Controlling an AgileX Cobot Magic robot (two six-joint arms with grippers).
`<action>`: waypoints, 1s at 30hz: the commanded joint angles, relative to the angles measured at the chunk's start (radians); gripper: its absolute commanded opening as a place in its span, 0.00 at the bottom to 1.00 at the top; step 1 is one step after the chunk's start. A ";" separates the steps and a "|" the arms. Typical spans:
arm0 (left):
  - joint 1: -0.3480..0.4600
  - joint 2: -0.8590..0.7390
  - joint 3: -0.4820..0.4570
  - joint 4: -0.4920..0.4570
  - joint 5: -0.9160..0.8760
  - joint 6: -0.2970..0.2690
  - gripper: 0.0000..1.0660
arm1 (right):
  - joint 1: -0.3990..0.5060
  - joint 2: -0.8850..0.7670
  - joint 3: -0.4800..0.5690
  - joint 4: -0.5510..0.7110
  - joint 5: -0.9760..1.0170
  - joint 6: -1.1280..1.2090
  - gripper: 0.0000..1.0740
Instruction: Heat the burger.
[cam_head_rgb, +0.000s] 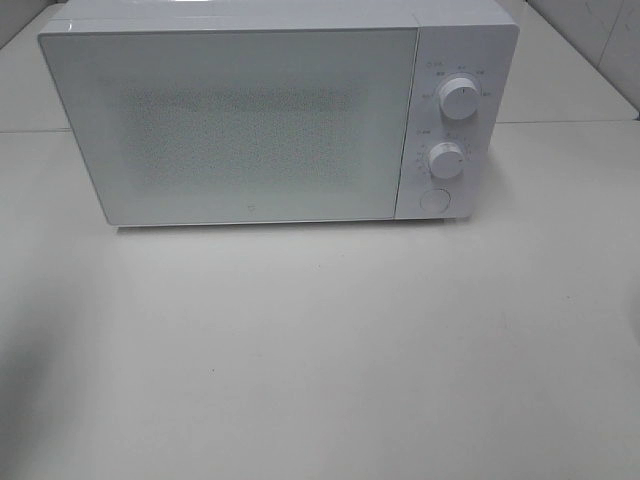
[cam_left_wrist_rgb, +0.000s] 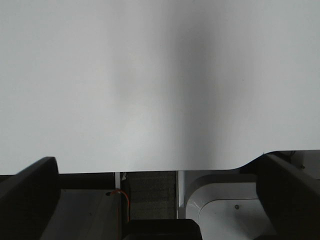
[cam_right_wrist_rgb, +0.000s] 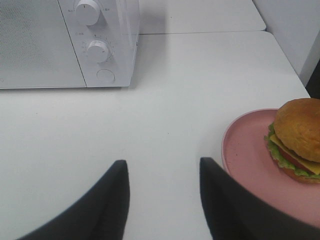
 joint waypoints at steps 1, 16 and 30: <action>0.003 -0.054 0.028 -0.003 -0.028 0.002 0.95 | -0.001 -0.026 0.004 -0.003 -0.010 0.000 0.44; 0.000 -0.285 0.253 -0.064 -0.244 0.002 0.95 | -0.001 -0.026 0.004 -0.003 -0.010 0.000 0.44; 0.000 -0.542 0.344 -0.063 -0.178 0.002 0.95 | -0.001 -0.026 0.004 -0.003 -0.010 0.000 0.44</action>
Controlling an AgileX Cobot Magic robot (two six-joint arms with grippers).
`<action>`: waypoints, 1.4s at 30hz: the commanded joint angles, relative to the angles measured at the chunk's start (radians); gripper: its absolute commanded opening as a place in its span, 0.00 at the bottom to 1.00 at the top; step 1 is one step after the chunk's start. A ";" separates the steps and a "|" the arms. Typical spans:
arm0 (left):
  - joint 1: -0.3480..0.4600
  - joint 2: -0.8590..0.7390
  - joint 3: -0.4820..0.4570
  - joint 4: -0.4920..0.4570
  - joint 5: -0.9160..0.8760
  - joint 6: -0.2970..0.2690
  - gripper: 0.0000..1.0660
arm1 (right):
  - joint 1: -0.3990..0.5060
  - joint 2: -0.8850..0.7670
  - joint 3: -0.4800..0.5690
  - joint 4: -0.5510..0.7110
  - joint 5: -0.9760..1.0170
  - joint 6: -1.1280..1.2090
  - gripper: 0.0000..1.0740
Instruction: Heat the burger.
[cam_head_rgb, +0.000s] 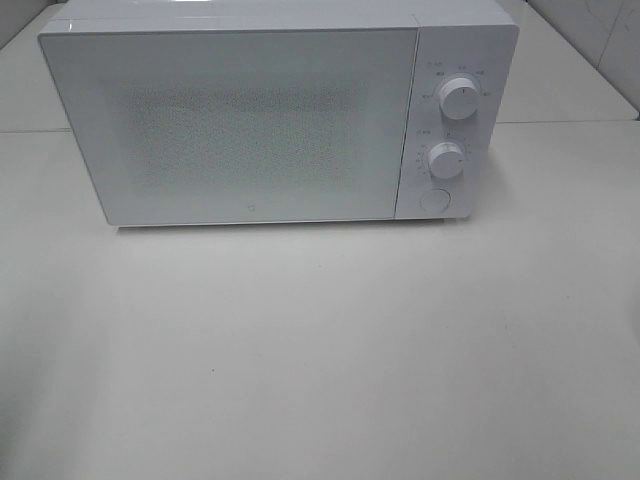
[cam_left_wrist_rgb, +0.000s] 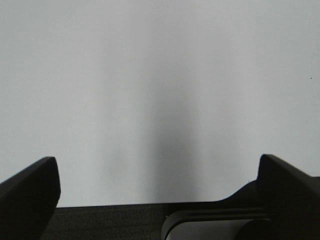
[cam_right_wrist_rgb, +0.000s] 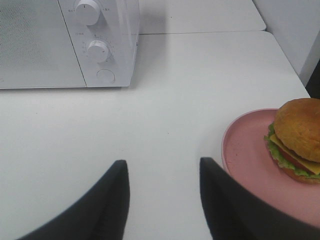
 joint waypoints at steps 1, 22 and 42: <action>0.000 -0.087 0.025 -0.003 0.056 0.001 0.95 | -0.001 -0.026 0.004 -0.003 -0.010 0.000 0.44; 0.000 -0.553 0.035 0.060 0.064 -0.031 0.95 | -0.001 -0.026 0.004 -0.003 -0.010 0.000 0.44; 0.003 -0.685 0.035 0.060 0.063 -0.031 0.95 | -0.001 -0.026 0.004 -0.003 -0.010 0.000 0.44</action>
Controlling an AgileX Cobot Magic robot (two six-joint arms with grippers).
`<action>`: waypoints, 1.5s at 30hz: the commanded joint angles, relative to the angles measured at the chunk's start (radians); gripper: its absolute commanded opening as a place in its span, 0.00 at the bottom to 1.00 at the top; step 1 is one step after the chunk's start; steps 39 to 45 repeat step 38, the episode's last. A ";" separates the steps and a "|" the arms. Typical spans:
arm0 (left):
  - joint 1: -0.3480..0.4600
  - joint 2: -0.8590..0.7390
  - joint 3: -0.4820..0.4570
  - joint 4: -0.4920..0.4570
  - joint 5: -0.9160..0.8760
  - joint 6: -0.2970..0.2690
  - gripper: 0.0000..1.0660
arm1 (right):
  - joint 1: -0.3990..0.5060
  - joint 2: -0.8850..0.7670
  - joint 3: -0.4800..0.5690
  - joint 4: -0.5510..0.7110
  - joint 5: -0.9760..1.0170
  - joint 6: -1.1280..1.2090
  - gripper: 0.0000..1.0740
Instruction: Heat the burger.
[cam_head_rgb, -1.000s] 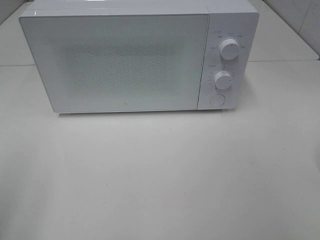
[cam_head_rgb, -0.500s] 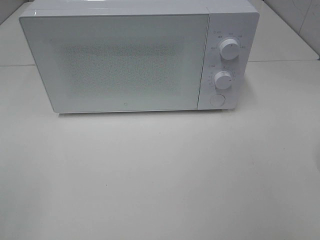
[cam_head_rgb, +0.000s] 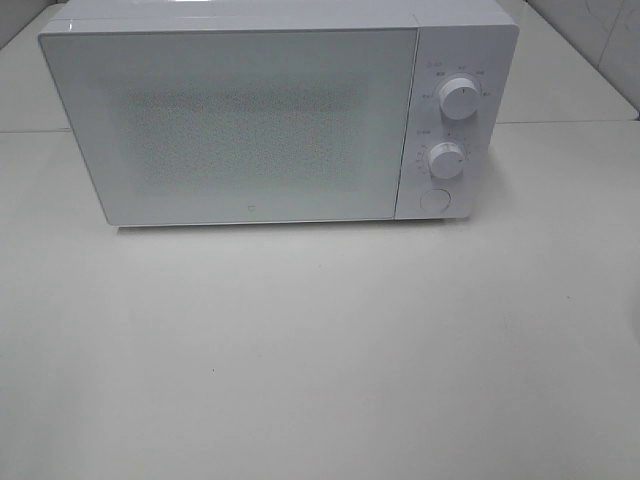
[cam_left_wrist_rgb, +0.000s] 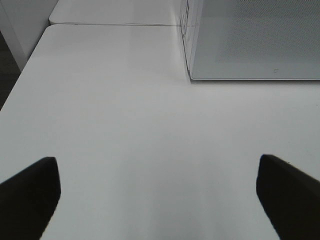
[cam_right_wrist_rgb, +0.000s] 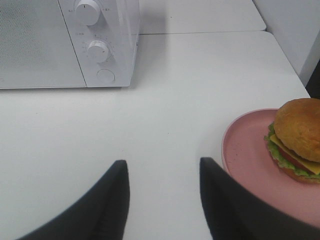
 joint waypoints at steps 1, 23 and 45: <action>0.003 -0.022 0.000 0.006 0.003 -0.008 0.95 | -0.001 -0.026 0.004 -0.003 -0.010 0.000 0.44; 0.000 -0.022 0.000 0.006 0.003 -0.008 0.95 | -0.001 -0.026 0.004 -0.003 -0.010 0.000 0.44; 0.000 -0.022 0.000 0.006 0.003 -0.008 0.95 | -0.001 -0.026 0.004 -0.003 -0.010 0.000 0.44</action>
